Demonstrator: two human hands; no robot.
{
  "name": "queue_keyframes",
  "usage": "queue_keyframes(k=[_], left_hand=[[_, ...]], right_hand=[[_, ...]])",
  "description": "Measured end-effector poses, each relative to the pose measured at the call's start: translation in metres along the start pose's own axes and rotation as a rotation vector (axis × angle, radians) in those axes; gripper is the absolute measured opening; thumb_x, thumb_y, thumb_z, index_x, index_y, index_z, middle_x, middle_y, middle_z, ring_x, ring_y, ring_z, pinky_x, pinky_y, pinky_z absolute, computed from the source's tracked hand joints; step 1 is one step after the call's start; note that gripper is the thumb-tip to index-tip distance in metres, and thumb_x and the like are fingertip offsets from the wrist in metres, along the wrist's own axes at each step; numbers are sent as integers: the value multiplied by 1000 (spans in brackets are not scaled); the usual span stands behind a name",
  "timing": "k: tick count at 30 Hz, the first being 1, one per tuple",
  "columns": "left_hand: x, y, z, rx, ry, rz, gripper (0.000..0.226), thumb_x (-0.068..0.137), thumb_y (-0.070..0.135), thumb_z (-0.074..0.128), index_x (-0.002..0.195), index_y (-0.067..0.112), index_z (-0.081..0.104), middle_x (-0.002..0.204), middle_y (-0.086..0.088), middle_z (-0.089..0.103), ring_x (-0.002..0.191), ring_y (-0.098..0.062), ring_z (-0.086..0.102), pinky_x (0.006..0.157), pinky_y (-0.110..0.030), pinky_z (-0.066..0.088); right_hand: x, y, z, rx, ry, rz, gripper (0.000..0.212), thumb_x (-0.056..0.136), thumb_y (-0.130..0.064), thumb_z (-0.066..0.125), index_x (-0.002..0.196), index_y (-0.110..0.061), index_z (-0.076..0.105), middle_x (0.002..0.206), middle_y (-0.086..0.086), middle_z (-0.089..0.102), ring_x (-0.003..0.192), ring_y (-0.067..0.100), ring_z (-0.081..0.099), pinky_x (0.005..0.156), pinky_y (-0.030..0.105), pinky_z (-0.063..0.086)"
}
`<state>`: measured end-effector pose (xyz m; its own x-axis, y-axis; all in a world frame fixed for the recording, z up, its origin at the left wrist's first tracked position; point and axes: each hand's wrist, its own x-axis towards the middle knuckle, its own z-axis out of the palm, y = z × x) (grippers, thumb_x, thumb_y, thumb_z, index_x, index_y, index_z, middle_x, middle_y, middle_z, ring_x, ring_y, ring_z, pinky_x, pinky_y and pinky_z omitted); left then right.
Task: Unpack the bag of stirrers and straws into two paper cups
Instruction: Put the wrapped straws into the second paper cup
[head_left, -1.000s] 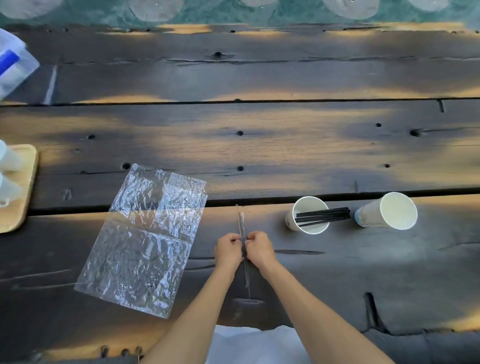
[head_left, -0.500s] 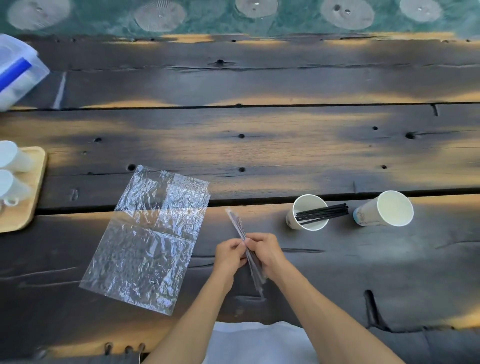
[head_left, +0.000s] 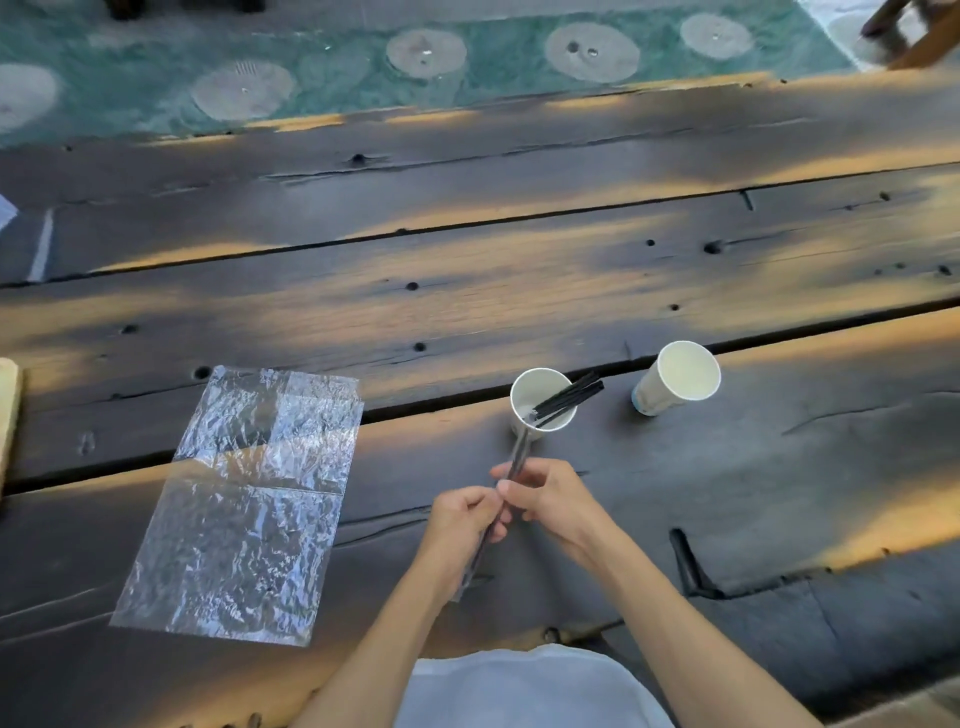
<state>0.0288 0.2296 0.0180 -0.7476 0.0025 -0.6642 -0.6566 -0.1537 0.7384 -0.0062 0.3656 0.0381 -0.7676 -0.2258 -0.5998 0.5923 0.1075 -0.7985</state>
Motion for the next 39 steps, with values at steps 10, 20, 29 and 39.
queue_keyframes(k=[10, 20, 29, 39], left_hand=[[17, -4, 84, 20, -30, -128, 21, 98, 27, 57, 111, 11, 62, 101, -15, 76, 84, -26, 72, 78, -32, 56], [39, -33, 90, -38, 237, -267, 21, 99, 19, 54, 114, 5, 62, 90, -9, 71, 73, -21, 64, 67, -29, 49], [37, -36, 107, -129, 321, -266, 12, 99, 15, 52, 102, 12, 64, 90, -9, 71, 74, -22, 65, 67, -28, 50], [26, -34, 70, -265, 445, -223, 10, 98, 13, 55, 101, 9, 64, 90, -11, 71, 76, -24, 66, 70, -31, 53]], right_hand=[[-54, -7, -124, 188, 361, -160, 11, 90, 2, 63, 84, -6, 68, 72, 1, 65, 68, 12, 60, 60, 22, 53], [-27, -95, -249, 292, 789, -550, 7, 92, -5, 63, 93, -10, 67, 81, 1, 64, 76, 7, 62, 80, 28, 60], [47, -70, -246, -144, 591, -301, 9, 85, -15, 69, 89, -22, 69, 86, -3, 72, 86, 16, 66, 84, 34, 50], [14, -90, -230, -105, 768, -406, 27, 91, -16, 60, 115, -7, 68, 112, 6, 71, 103, 16, 65, 93, 28, 51]])
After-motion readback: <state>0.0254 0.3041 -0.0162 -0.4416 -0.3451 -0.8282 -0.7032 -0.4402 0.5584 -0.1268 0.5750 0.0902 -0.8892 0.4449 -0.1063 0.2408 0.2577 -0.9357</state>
